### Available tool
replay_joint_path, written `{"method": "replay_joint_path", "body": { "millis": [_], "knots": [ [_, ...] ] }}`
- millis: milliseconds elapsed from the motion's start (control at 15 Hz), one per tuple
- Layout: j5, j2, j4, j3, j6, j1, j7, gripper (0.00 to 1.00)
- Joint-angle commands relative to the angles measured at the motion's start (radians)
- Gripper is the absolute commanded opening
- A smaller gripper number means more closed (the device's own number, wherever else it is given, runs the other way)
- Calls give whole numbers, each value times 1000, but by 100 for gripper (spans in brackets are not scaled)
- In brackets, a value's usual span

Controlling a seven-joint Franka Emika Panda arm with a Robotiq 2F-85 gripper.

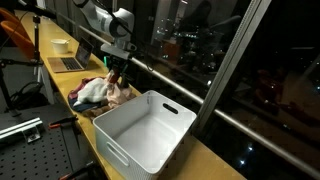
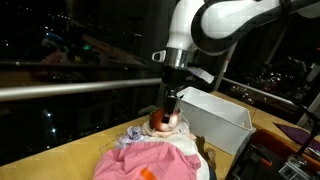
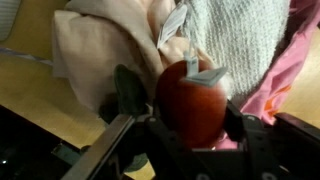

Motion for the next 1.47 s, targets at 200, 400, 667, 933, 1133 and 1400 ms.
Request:
{"method": "replay_joint_path", "body": {
  "millis": [200,400,667,933,1133,1400],
  "knots": [
    [6,-44,11,-4,-39,-21,5,100],
    [3,-82,-4,-12,-48,-36,3,100],
    [-3,-147,-27,-28,-70,-63,-2,100],
    [-9,-222,-44,-50,-105,-98,-15,100],
    [-12,-277,-56,-71,-131,-127,-36,100],
    [-9,-344,-87,-105,-158,-180,-115,100]
  ]
}}
